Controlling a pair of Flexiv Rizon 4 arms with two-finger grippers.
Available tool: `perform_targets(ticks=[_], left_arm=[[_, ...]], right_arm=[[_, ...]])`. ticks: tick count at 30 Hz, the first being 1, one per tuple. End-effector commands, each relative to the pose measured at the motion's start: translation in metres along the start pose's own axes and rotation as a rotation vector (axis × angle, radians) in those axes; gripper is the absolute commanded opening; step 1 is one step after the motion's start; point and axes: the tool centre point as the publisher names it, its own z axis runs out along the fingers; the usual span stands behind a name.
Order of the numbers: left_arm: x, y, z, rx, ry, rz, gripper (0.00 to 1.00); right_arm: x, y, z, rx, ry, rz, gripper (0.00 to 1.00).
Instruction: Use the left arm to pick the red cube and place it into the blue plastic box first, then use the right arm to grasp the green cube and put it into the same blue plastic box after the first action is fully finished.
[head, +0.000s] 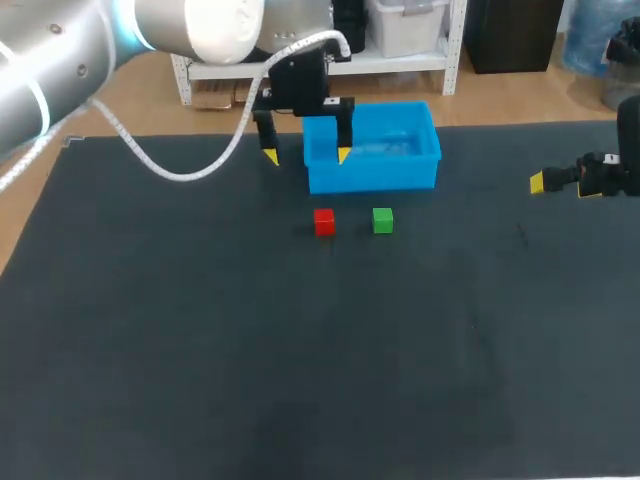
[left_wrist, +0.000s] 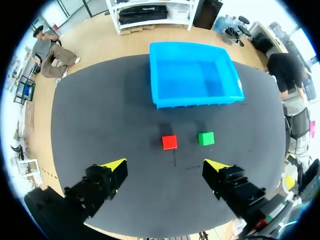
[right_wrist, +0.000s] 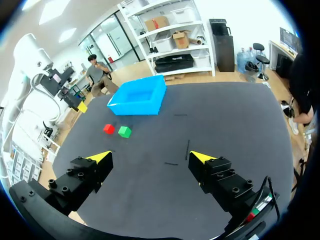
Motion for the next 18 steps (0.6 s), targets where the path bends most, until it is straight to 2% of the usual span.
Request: perform_targets(ticks=[1, 5, 18], left_arm=[[-0.011, -0.005, 0.006, -0.03, 0.088, -0.012, 1.0], [-0.012, -0.005, 0.01, -0.024, 0.1, -0.043, 1.0], [-0.015, -0.01, 0.021, -0.027, 0.128, -0.058, 1.0]], right_arm=[[0.0, 0.0, 0.0, 0.0, 0.001, 0.0, 1.0], [0.0, 0.0, 0.0, 0.0, 0.001, 0.0, 1.0], [0.0, 0.0, 0.0, 0.0, 0.001, 0.0, 1.0]])
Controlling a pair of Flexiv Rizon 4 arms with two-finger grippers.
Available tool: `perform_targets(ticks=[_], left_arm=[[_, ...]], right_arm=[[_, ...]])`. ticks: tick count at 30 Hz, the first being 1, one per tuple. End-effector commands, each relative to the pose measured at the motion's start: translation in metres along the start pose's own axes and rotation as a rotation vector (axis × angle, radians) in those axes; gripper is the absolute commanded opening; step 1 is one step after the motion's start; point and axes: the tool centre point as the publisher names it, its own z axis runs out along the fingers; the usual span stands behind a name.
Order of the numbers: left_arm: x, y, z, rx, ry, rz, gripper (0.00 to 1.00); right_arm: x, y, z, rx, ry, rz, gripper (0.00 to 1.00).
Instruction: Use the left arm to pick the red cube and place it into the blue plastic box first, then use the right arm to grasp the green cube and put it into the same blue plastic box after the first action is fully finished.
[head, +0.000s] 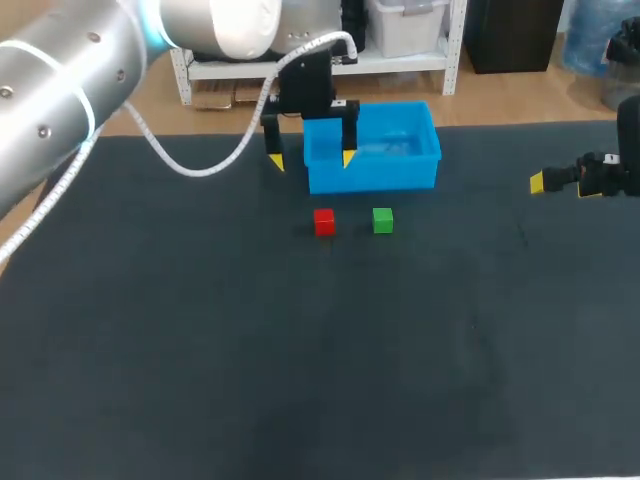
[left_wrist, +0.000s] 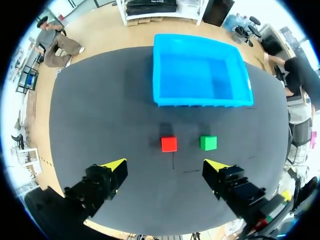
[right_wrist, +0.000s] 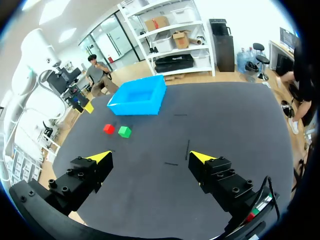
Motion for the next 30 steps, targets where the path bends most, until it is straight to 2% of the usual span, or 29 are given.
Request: perform_targets(ticks=[1, 13, 30], left_arm=[[-0.008, -0.004, 0.006, -0.027, 0.067, 0.007, 1.0], [-0.005, -0.007, 0.029, -0.063, 0.114, 0.004, 1.0], [-0.008, -0.008, 0.046, -0.042, 0.094, -0.048, 1.0]], right_arm=[[0.0, 0.0, 0.0, 0.0, 0.001, 0.0, 1.0], [0.0, 0.0, 0.0, 0.0, 0.001, 0.0, 1.0], [0.0, 0.0, 0.0, 0.0, 0.001, 0.0, 1.0]])
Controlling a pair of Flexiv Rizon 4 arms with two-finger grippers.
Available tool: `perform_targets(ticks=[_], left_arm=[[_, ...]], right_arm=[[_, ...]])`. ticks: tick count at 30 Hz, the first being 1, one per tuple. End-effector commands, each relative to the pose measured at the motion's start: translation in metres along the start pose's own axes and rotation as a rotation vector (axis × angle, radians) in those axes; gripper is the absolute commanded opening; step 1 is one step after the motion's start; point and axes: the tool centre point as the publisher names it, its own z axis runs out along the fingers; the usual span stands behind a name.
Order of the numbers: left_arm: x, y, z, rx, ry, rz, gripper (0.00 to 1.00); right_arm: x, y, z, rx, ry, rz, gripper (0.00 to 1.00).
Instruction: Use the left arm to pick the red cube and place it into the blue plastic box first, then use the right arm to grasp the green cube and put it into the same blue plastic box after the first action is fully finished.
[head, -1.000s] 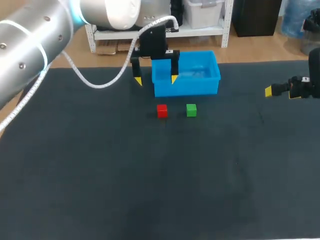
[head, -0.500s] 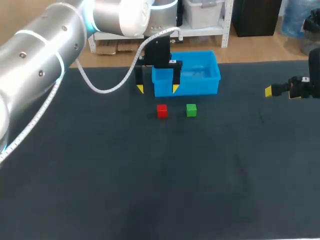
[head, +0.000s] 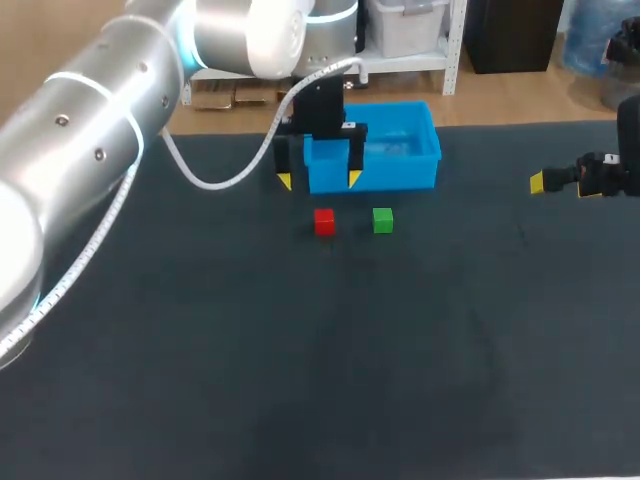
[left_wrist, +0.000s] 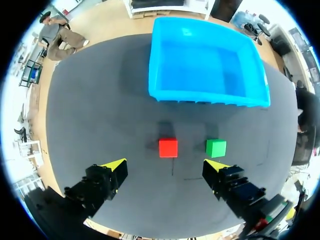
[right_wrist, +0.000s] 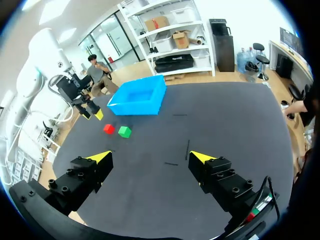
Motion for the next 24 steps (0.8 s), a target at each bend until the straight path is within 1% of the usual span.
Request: perform_targets(ticks=[1, 12, 24], left_arm=[[-0.006, -0.003, 0.007, 0.001, 0.046, -0.001, 1.0], [-0.004, -0.004, 0.022, -0.007, 0.053, -0.004, 1.0], [-0.008, -0.006, 0.04, -0.017, 0.041, -0.035, 1.0]], right_arm=[[0.0, 0.0, 0.0, 0.0, 0.001, 0.0, 1.0], [0.0, 0.0, 0.0, 0.0, 0.001, 0.0, 1.0], [0.0, 0.0, 0.0, 0.0, 0.001, 0.0, 1.0]])
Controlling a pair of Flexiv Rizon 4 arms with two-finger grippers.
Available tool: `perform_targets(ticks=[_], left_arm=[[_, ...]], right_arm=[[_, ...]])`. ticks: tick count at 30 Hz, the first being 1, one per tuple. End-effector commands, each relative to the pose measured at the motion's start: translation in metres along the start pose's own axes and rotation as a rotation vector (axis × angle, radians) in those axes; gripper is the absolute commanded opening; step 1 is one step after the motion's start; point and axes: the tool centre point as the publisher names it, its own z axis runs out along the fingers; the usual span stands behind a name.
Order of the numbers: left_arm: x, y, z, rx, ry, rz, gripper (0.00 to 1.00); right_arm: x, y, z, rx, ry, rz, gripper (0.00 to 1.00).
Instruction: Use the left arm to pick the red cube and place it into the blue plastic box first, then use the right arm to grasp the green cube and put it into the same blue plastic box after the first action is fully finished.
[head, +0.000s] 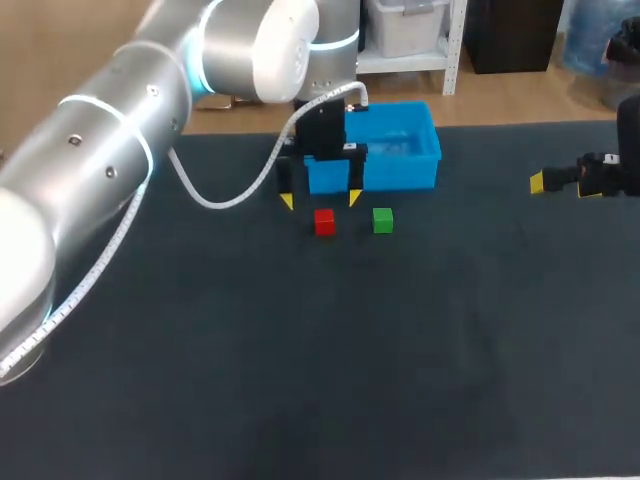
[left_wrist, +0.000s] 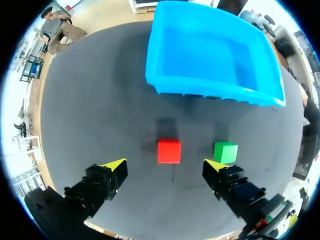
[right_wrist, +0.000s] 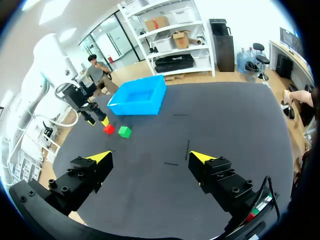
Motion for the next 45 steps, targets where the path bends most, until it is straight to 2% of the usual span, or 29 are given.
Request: perform_targets(ticks=[1, 15, 24, 45], left_arm=[[-0.01, -0.005, 0.005, -0.005, 0.021, -0.007, 1.0], [-0.013, -0.008, 0.021, 0.024, 0.015, -0.009, 1.0], [-0.012, -0.006, 0.033, -0.013, 0.034, 0.008, 1.0], [-0.012, -0.001, 0.049, -0.019, 0.047, -0.019, 1.0]], right_arm=[[0.0, 0.0, 0.0, 0.0, 0.001, 0.0, 1.0], [0.0, 0.0, 0.0, 0.0, 0.001, 0.0, 1.0], [0.0, 0.0, 0.0, 0.0, 0.001, 0.0, 1.0], [0.0, 0.0, 0.0, 0.0, 0.001, 0.0, 1.0]])
